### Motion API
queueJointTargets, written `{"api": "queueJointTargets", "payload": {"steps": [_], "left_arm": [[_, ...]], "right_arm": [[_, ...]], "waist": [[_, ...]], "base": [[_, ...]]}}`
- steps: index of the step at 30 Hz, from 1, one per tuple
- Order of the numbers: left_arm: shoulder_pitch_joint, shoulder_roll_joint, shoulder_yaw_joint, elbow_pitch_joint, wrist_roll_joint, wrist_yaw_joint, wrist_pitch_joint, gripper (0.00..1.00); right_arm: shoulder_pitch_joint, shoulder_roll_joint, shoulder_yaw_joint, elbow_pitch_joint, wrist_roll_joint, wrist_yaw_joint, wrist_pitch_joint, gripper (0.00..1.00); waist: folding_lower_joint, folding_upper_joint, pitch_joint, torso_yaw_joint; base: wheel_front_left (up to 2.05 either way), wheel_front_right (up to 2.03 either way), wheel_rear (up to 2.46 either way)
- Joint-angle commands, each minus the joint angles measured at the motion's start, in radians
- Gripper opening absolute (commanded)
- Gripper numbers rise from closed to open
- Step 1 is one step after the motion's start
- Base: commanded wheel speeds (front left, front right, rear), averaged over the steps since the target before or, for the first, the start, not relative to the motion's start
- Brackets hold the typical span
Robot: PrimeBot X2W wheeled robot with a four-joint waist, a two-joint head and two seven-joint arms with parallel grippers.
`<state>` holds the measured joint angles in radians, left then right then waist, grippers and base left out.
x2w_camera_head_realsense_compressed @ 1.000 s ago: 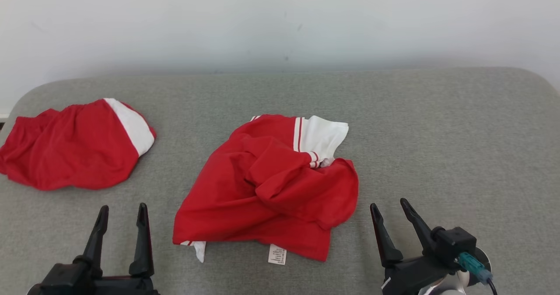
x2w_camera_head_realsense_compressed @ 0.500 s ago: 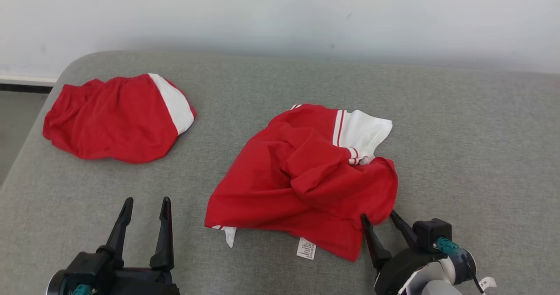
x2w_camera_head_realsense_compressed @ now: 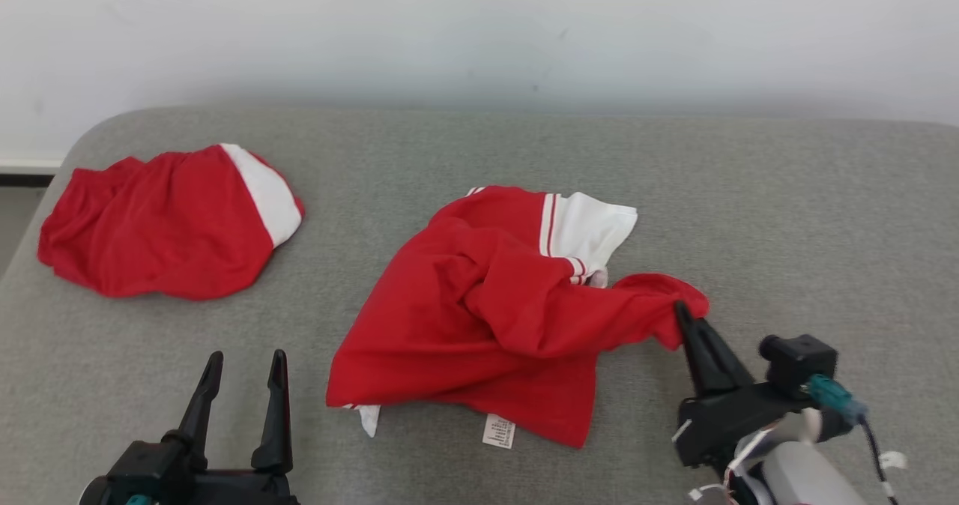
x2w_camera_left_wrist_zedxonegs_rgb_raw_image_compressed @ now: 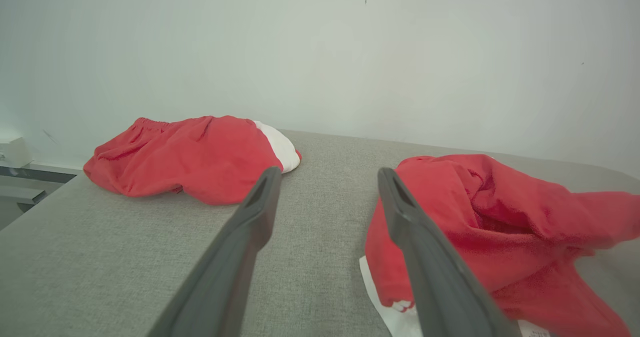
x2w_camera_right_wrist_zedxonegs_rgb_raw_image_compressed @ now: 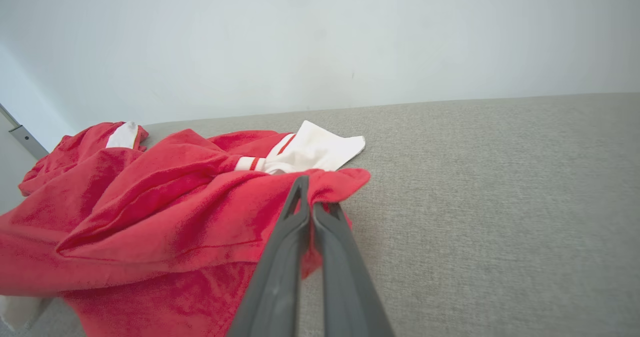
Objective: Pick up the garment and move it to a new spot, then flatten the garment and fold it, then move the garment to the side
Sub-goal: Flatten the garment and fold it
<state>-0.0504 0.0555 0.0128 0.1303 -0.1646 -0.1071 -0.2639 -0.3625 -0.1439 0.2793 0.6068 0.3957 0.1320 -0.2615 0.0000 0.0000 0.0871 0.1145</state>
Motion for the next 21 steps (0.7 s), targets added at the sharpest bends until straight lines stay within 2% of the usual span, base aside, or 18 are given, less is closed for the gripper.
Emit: {"api": "queueJointTargets", "payload": {"steps": [1, 10, 14, 21], "left_arm": [[0.013, -0.001, 0.004, 0.003, 0.001, -0.003, -0.001, 1.00], [0.029, -0.004, 0.019, -0.003, 0.001, -0.002, -0.001, 1.00], [0.031, -0.005, 0.022, -0.010, 0.000, 0.000, -0.001, 1.00], [0.013, -0.005, 0.012, -0.009, -0.013, 0.003, -0.001, 1.00]], "right_arm": [[0.025, -0.023, -0.016, -0.032, 0.005, -0.003, -0.005, 0.00], [0.115, -0.112, -0.165, -0.228, -0.023, -0.003, -0.002, 0.00], [0.147, -0.142, -0.241, -0.310, -0.031, -0.003, 0.032, 0.00], [0.182, -0.147, -0.323, -0.417, -0.024, -0.003, 0.098, 0.00]], "waist": [[0.0000, 0.0000, -0.029, -0.045], [0.0000, 0.0000, -0.032, -0.117], [0.0000, 0.0000, -0.021, -0.126], [0.0000, 0.0000, -0.001, -0.114]], "base": [[0.00, 0.00, 0.00], [0.00, 0.00, 0.00], [0.00, 0.00, 0.00], [0.00, 0.00, 0.00]]}}
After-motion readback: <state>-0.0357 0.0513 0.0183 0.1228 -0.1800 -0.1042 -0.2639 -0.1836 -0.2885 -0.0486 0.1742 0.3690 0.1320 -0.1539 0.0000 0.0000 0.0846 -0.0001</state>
